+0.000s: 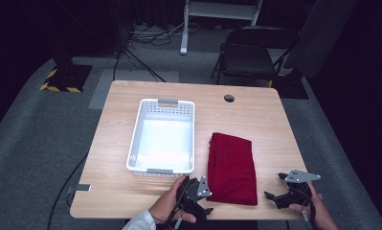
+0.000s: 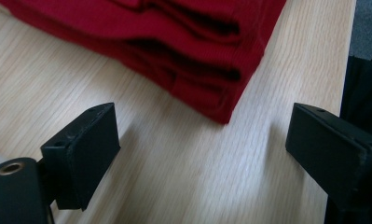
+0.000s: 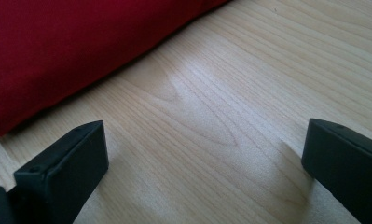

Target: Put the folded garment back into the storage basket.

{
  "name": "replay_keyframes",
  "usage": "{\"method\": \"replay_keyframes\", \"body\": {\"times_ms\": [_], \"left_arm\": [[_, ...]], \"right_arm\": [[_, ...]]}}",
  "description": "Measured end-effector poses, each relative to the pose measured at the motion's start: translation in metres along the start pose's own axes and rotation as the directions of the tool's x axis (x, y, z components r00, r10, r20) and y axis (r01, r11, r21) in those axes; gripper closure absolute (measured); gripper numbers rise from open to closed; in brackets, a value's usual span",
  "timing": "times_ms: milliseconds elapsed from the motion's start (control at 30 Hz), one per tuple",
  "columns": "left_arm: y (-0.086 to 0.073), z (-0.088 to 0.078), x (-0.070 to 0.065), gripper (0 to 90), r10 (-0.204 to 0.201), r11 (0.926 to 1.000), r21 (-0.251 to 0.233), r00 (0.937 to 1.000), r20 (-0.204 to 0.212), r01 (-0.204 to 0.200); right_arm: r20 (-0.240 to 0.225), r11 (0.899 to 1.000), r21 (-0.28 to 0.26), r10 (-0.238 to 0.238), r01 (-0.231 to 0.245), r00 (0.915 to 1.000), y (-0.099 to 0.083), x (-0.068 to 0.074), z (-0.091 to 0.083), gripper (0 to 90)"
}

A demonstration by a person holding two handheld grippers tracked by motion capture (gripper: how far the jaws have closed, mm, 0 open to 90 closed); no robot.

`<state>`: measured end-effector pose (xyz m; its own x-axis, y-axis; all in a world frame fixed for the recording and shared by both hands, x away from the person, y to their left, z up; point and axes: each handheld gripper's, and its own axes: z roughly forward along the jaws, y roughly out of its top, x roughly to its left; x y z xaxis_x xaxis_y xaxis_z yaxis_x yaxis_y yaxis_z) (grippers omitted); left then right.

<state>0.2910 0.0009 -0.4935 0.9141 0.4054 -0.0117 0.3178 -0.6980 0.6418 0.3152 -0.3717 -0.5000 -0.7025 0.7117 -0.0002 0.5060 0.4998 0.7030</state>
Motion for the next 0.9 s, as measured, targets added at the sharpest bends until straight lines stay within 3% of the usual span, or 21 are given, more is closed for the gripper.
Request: {"method": "replay_keyframes", "body": {"times_ms": [600,733,900], "left_arm": [[0.016,0.013,-0.003,12.2,-0.031,0.9994,-0.017,0.9991,-0.027,0.031],[0.017,0.012,-0.005,26.6,-0.048,0.9981,-0.040,0.9978,-0.045,0.047],[0.015,0.011,-0.004,43.6,-0.037,0.9973,-0.064,0.9984,-0.042,0.034]], "right_arm": [[0.000,1.000,0.000,0.000,0.000,1.0000,0.000,0.000,0.000,0.3],[0.000,1.000,0.000,0.000,0.000,1.0000,0.000,0.000,0.000,0.3],[0.001,1.000,0.000,0.001,-0.001,1.0000,0.000,0.000,0.000,0.3]]}}
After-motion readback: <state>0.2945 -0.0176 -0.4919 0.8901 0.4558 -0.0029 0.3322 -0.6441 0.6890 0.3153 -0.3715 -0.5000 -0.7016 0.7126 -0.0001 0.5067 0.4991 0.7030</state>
